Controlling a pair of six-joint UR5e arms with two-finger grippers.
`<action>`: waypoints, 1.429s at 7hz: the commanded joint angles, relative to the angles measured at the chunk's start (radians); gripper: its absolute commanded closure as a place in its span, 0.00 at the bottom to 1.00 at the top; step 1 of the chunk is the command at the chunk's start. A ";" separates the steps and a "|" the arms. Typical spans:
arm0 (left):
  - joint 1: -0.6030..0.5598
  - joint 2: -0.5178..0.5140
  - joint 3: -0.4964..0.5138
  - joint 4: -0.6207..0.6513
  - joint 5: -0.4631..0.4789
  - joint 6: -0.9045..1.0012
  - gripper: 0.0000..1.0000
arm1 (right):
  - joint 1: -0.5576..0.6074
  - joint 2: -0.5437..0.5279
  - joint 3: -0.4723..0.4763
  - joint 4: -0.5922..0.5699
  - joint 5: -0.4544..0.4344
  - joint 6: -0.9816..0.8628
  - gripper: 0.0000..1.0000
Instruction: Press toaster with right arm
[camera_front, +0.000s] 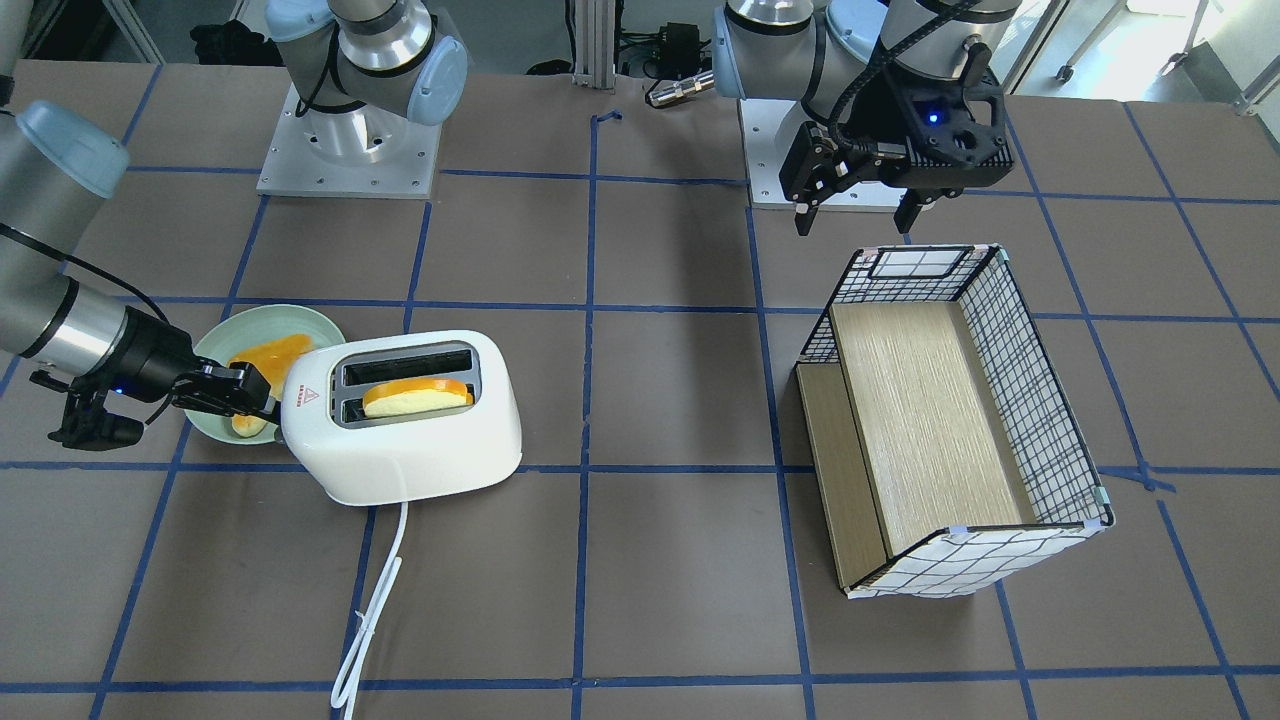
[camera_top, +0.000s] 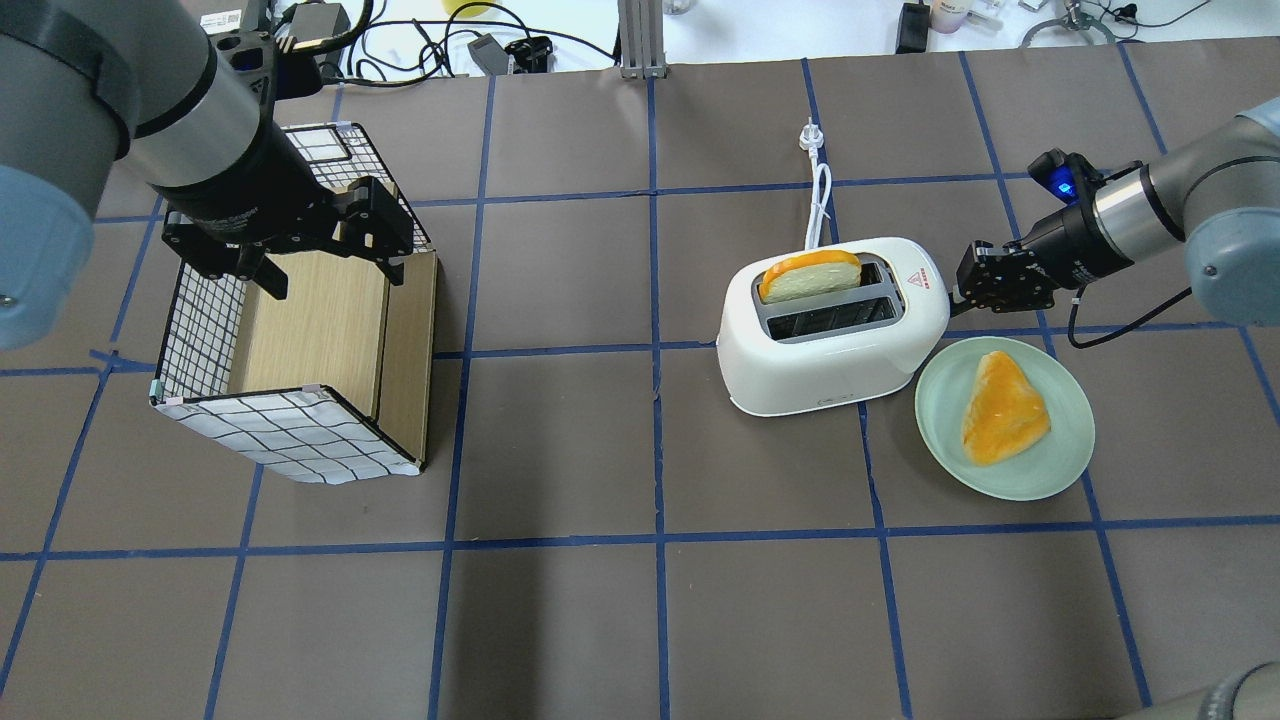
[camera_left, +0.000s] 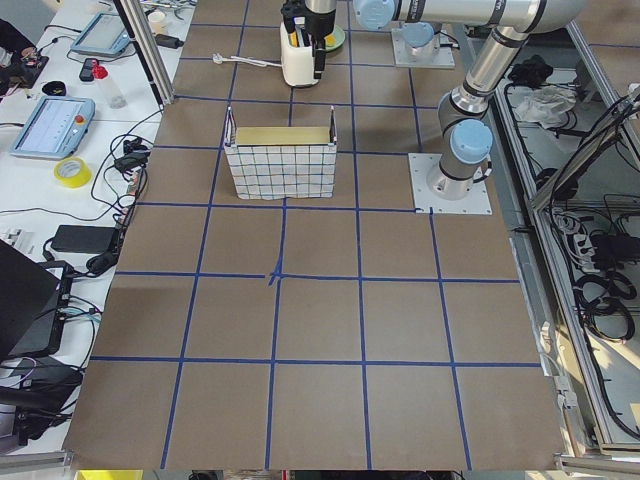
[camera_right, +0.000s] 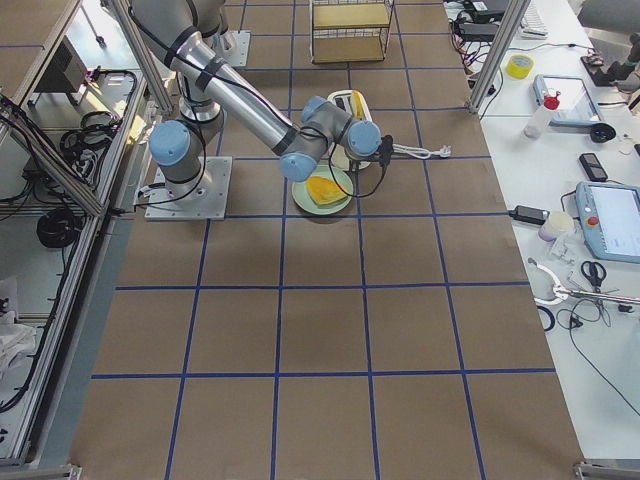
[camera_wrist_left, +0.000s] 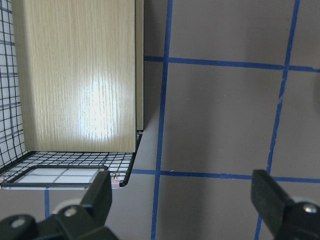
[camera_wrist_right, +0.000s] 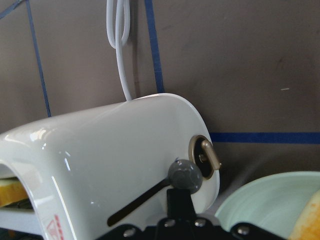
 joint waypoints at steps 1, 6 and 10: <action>0.000 0.000 -0.001 0.000 0.000 0.000 0.00 | 0.000 -0.015 -0.005 0.007 -0.004 0.094 1.00; 0.000 0.000 -0.001 0.000 0.000 0.000 0.00 | 0.002 -0.132 -0.014 0.024 -0.066 0.214 0.26; 0.000 0.000 0.001 0.000 0.000 0.000 0.00 | 0.006 -0.239 -0.116 0.178 -0.270 0.216 0.00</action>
